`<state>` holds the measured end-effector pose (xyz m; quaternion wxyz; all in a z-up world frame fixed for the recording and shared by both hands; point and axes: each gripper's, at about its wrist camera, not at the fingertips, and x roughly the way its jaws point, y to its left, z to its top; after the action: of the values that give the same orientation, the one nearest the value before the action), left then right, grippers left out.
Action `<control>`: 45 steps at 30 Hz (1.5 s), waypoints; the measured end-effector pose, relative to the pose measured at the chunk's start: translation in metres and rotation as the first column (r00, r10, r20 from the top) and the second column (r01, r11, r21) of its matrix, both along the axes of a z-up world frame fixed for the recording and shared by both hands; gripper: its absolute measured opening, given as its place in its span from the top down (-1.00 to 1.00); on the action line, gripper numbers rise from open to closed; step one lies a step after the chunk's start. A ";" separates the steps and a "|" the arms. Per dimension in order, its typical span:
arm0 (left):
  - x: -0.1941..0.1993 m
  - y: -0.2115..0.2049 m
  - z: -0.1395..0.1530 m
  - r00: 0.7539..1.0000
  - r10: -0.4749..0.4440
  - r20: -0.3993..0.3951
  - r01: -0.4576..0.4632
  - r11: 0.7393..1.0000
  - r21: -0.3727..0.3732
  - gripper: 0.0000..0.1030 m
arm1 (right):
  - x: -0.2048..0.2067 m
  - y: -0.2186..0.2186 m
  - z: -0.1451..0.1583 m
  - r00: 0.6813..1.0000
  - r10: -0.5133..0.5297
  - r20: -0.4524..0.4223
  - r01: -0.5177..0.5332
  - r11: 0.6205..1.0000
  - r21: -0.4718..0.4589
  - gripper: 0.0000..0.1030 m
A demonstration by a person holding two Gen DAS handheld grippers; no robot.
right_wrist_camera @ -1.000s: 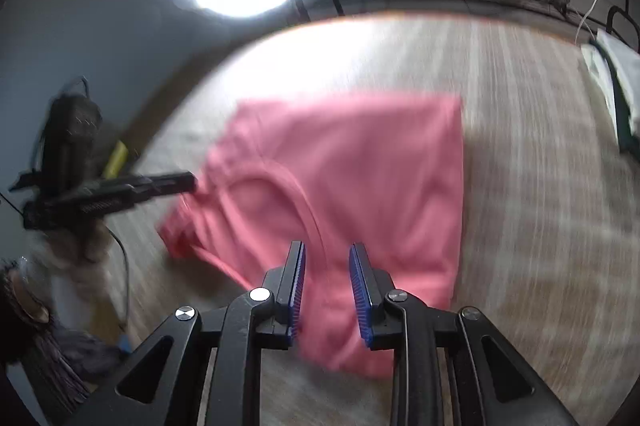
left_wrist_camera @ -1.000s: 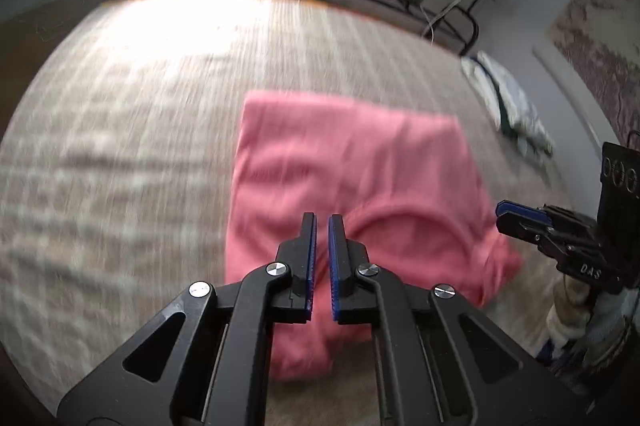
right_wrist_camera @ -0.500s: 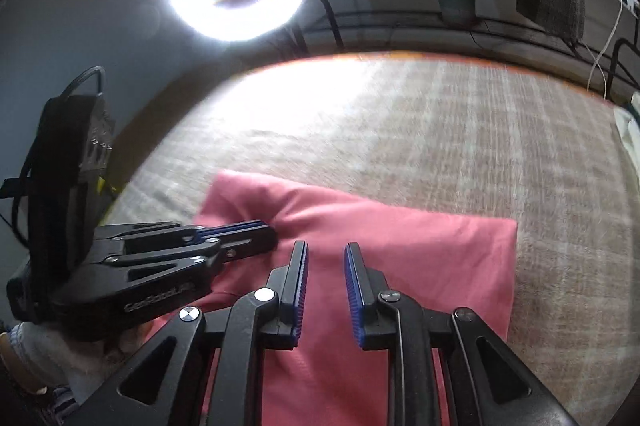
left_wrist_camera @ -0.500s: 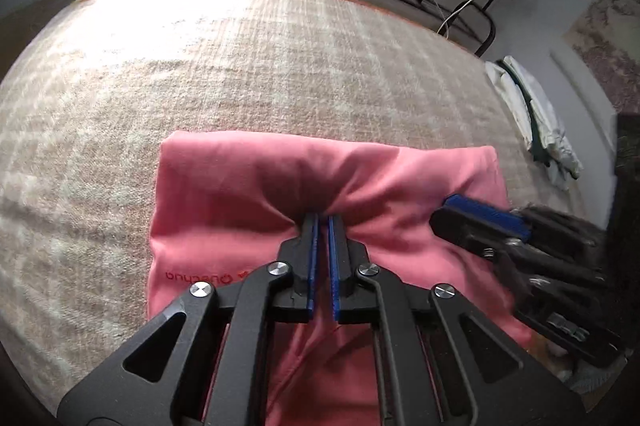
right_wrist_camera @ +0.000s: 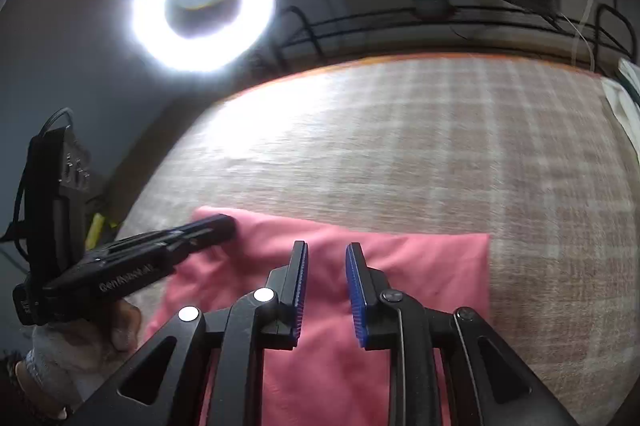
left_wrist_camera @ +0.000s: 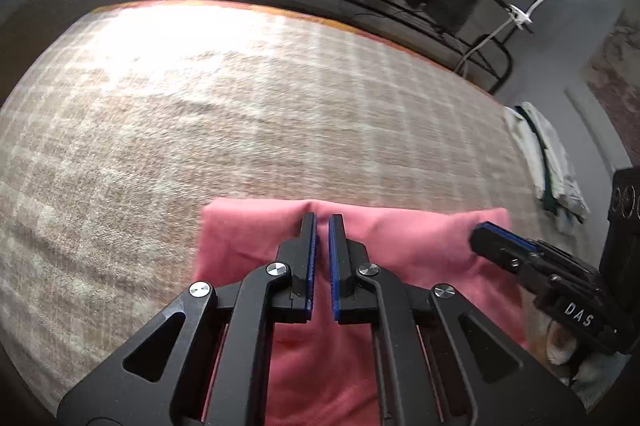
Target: Fold small clothes
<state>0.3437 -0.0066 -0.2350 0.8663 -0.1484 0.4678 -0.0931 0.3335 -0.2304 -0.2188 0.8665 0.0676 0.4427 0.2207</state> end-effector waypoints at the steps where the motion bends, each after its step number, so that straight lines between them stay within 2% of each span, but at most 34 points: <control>1: 0.003 0.004 -0.004 1.000 0.013 -0.007 -0.013 1.000 -0.001 0.94 | 0.004 -0.004 -0.005 1.000 -0.021 -0.014 0.021 1.000 -0.002 0.60; 5: 0.007 0.013 -0.007 0.999 0.034 -0.002 -0.034 0.999 0.004 0.94 | 0.018 -0.031 -0.021 0.989 -0.130 -0.074 0.130 0.991 -0.009 0.70; 9: 0.004 0.027 -0.007 0.998 0.064 -0.005 -0.064 0.998 0.018 0.94 | 0.024 -0.052 -0.019 0.975 -0.213 -0.064 0.211 0.977 -0.039 0.68; 11: 0.003 0.041 -0.006 0.995 0.103 -0.003 -0.102 0.993 0.053 0.94 | 0.027 -0.062 -0.020 0.962 -0.260 -0.083 0.255 0.965 -0.066 0.64; 12: 0.003 0.048 -0.005 0.993 0.121 -0.001 -0.121 0.991 0.056 0.94 | 0.028 -0.066 -0.021 0.957 -0.272 -0.096 0.266 0.961 -0.073 0.68; 15: -0.001 0.074 0.001 0.987 0.162 -0.004 -0.162 0.987 -0.009 0.94 | 0.026 -0.073 -0.011 0.949 -0.303 -0.085 0.297 0.951 -0.081 0.55; 17: -0.006 0.083 0.006 0.987 0.162 -0.006 -0.162 0.986 -0.040 0.94 | 0.020 -0.075 0.001 0.957 -0.283 -0.062 0.279 0.958 -0.066 0.49; 18: -0.008 0.086 0.009 0.988 0.157 -0.010 -0.157 0.986 -0.048 0.90 | 0.018 -0.076 0.006 0.962 -0.268 -0.058 0.265 0.963 -0.053 0.37; 20: -0.018 0.090 0.011 0.989 0.144 -0.025 -0.145 0.987 -0.065 0.61 | 0.014 -0.078 0.014 0.971 -0.233 -0.055 0.232 0.972 -0.028 0.30; 21: -0.022 0.092 0.011 0.989 0.143 -0.034 -0.145 0.987 -0.071 0.28 | 0.010 -0.078 0.017 0.974 -0.219 -0.054 0.218 0.976 -0.020 0.30; 22: -0.029 0.094 0.011 0.989 0.141 -0.040 -0.144 0.986 -0.084 0.15 | 0.008 -0.078 0.019 0.977 -0.207 -0.055 0.207 0.978 -0.012 0.26; 27: -0.061 0.091 0.009 0.995 0.081 -0.061 -0.086 0.993 -0.083 0.11 | -0.017 -0.073 0.015 0.992 -0.096 -0.078 0.095 0.995 -0.011 0.04; 32: -0.074 0.094 -0.006 0.989 0.066 -0.131 -0.089 0.980 -0.178 0.11 | -0.049 -0.074 -0.003 0.991 -0.031 -0.131 0.029 0.999 -0.013 -0.01; 37: -0.062 0.092 -0.021 0.980 0.052 -0.191 -0.100 0.964 -0.248 0.11 | -0.057 -0.075 -0.012 0.990 -0.045 -0.137 0.047 0.999 0.008 -0.01; 40: -0.058 0.089 -0.023 0.980 0.054 -0.190 -0.101 0.964 -0.247 0.09 | -0.054 -0.086 -0.022 0.984 -0.061 -0.170 0.072 0.996 0.058 0.00; 45: -0.050 0.093 -0.027 0.980 0.033 -0.198 -0.096 0.943 -0.319 0.05 | -0.058 -0.099 -0.027 0.981 -0.052 -0.187 0.074 0.991 0.113 0.04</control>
<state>0.2934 0.0860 -0.2621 0.7836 -0.3134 0.5213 -0.1261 0.2758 -0.3292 -0.2458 0.8229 0.1532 0.5044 0.2120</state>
